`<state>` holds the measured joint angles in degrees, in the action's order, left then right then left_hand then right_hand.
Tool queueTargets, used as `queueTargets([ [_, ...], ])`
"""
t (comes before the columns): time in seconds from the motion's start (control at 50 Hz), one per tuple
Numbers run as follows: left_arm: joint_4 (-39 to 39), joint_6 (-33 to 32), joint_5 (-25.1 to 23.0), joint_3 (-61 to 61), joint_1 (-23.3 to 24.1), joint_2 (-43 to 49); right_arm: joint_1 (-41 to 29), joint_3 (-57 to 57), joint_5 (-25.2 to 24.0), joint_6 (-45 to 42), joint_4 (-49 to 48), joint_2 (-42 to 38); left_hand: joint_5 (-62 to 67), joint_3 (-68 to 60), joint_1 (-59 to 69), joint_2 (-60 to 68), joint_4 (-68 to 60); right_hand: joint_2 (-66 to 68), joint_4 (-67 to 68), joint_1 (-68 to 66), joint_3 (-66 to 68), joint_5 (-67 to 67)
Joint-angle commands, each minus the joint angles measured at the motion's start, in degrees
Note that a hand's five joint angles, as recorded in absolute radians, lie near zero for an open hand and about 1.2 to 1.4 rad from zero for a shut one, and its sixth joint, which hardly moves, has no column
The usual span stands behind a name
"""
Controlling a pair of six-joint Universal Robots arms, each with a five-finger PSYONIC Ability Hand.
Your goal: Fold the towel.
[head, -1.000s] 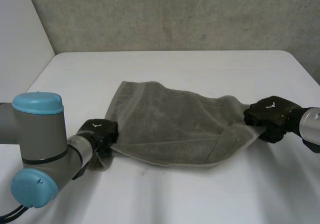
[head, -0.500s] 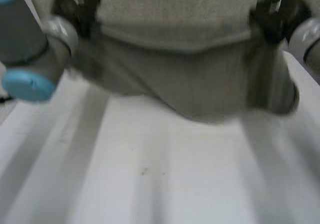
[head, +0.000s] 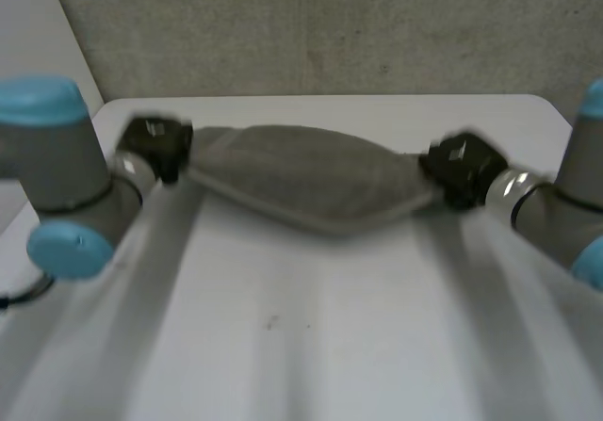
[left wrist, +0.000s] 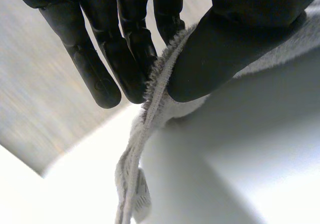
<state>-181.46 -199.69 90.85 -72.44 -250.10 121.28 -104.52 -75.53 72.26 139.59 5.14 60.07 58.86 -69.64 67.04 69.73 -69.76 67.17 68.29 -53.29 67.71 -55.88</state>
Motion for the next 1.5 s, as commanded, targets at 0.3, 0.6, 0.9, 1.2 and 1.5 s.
queueTargets([
  [0.3, -2.67, -0.18, -0.41, -17.56, 0.14, -5.53, 2.39, -9.54, -5.80, 2.01, 9.98, 1.89, 11.14, -10.36, 12.96, 10.27, -10.24, -13.68, -14.80, -0.20, -14.23, 12.40],
  [0.6, -3.20, -0.26, -0.32, -19.50, 0.14, -6.41, 2.04, -12.54, -7.57, 1.30, 4.27, 4.79, 11.14, -10.36, 12.96, 10.27, -10.24, 12.83, 11.71, -26.71, 12.28, -14.12],
  [0.9, 7.61, -5.71, -0.23, -23.36, -0.13, -20.56, 7.84, -13.33, -5.90, -10.12, 24.04, 16.84, 11.14, -10.36, 12.96, 10.27, -10.24, 12.83, 11.71, -26.71, 12.29, -14.12],
  [1.2, 21.32, -13.62, 0.12, -20.83, 1.19, -10.92, 5.22, -17.39, 4.01, -24.80, 36.35, 10.35, 11.14, -10.36, 12.96, 10.27, -10.24, 12.83, 11.71, -26.71, 12.29, -14.12],
  [1.5, 20.27, -21.09, 1.44, 14.78, 1.63, 3.70, -2.00, 14.88, 11.85, -17.77, 21.58, 1.10, 11.14, -10.36, 12.96, 10.27, -10.24, 12.83, 11.71, -26.71, 12.29, -14.12],
])
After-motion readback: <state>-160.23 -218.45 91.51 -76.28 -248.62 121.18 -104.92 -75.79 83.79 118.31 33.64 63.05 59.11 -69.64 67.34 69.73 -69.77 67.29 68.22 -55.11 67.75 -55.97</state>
